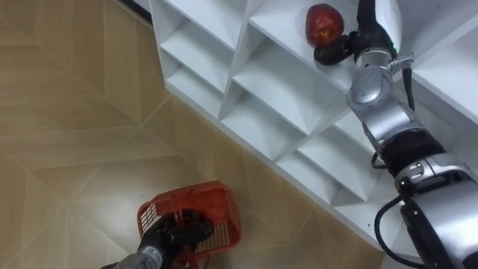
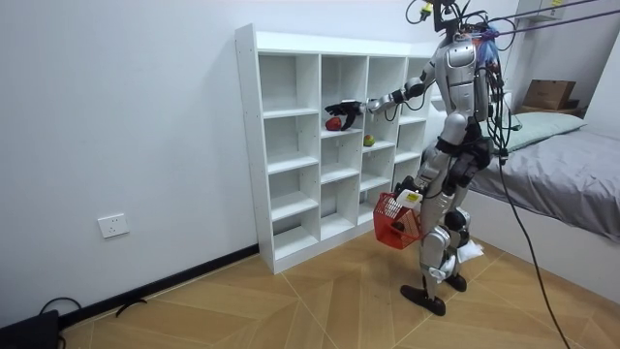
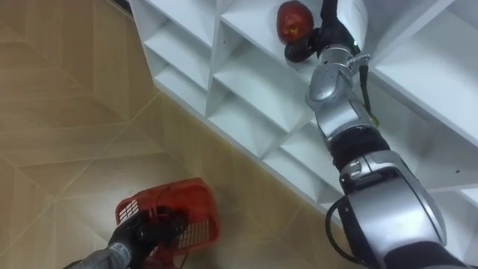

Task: Collect fruits from the closet

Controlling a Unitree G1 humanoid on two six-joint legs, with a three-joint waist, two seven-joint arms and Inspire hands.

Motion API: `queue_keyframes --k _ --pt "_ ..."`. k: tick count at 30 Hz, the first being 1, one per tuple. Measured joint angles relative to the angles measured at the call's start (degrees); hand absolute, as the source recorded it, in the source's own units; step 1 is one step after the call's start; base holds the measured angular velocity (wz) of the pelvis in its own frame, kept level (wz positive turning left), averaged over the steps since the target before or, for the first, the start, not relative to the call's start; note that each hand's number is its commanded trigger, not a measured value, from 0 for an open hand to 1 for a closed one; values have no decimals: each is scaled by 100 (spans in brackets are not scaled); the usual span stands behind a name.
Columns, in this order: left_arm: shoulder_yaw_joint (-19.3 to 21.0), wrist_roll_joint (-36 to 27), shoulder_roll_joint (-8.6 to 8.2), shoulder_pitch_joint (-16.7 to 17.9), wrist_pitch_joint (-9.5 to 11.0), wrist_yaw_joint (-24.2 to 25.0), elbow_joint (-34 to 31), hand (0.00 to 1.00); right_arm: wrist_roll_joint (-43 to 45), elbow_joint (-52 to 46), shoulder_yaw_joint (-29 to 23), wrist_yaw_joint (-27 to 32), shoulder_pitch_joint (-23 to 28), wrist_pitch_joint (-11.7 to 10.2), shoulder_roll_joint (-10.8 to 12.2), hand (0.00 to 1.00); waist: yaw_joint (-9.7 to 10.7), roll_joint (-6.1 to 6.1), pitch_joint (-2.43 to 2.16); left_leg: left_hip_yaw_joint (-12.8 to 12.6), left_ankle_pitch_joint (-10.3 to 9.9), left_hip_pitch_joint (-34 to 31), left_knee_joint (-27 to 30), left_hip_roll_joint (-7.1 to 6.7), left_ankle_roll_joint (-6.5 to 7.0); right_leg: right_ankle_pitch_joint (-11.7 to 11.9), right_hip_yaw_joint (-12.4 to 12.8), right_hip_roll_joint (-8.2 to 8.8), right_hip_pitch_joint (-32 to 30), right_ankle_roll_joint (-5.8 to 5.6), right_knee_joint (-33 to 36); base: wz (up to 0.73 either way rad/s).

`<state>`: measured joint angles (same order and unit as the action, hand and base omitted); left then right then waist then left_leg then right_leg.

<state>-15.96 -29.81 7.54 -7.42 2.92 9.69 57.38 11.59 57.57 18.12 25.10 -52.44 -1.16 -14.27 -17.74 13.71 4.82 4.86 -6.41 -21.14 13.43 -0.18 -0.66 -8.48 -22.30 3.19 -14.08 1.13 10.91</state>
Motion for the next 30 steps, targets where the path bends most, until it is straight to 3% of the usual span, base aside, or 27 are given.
queue_keyframes --k 8,16,26,27,28,29,30 --pt "-1 -4 37 -37 14 11 -30 100 47 13 382 -430 -20 151 -18 0 -68 64 69 -15 77 -9 -93 63 -69 42 -1 -57 -33 69 -1 0" --pt "-119 -213 129 -79 3 28 -25 100 48 58 486 -667 -38 376 -86 0 -178 107 66 25 154 -31 -82 82 -99 78 -6 -83 -56 129 1 1" --pt "-115 -211 141 -107 -35 78 -1 100 46 142 540 -848 -41 383 -225 0 -270 126 64 82 156 -11 -67 72 -98 79 -79 -82 0 129 -10 2" --pt "-114 -211 142 -107 -38 79 -1 100 45 158 540 -851 -42 383 -227 10 -274 126 64 86 156 -9 -67 72 -98 79 -84 -81 5 129 -10 3" --pt "-114 -211 142 -108 -40 84 -3 100 45 179 540 -854 -43 382 -237 51 -279 126 64 98 157 -8 -66 69 -100 79 -102 -80 10 129 -9 4" --pt "-112 -211 142 -108 -41 94 -4 100 49 220 539 -856 -46 372 -247 67 -290 126 64 109 160 -7 -66 67 -103 79 -111 -80 11 129 -8 4" --pt "-111 -211 141 -108 -40 100 -5 100 49 230 538 -862 -49 373 -254 76 -298 127 65 109 160 -6 -66 67 -103 79 -111 -80 11 129 -8 0"
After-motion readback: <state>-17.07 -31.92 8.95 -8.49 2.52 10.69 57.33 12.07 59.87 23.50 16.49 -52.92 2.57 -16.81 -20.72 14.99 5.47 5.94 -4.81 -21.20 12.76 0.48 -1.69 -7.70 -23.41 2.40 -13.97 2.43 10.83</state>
